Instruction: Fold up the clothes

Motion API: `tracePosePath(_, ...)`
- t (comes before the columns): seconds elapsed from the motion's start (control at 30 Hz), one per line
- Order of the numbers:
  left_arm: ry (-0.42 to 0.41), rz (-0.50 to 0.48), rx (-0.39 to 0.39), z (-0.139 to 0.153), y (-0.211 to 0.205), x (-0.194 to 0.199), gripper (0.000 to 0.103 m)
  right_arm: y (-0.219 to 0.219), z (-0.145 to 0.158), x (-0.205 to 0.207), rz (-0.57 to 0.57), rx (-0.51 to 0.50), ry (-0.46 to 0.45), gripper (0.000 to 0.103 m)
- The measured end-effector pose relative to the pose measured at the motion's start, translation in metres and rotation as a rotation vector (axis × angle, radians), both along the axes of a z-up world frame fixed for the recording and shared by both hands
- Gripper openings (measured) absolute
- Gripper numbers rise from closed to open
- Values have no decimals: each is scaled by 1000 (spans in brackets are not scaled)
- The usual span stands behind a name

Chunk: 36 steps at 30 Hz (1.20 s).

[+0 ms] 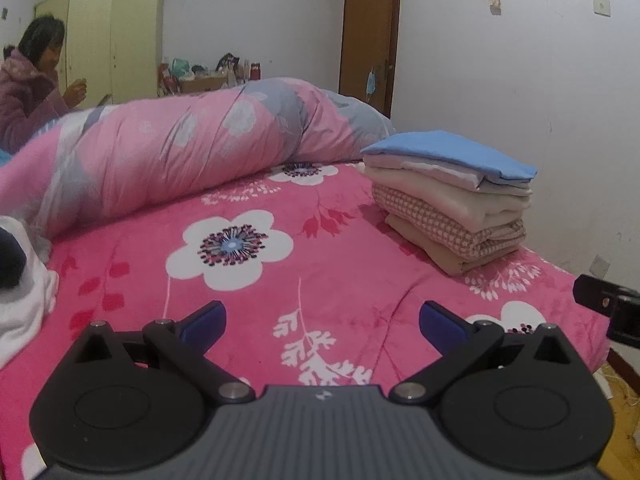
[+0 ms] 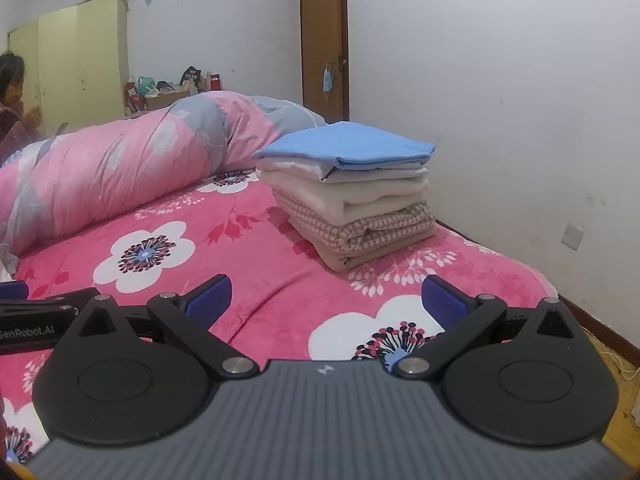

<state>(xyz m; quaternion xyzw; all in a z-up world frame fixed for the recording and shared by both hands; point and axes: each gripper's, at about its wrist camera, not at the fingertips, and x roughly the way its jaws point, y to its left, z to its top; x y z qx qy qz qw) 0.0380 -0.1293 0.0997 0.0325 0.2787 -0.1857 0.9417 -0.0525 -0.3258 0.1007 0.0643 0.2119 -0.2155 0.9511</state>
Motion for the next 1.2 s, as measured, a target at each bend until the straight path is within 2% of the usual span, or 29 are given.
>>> tracePosePath(0.3, -11, 3, 15, 0, -7, -1, 103, -2, -8, 5, -26, -34, 24, 102)
tracePosePath(1.2, -39, 20, 16, 11, -9, -6, 103, -4, -3, 6, -19, -25, 22, 102)
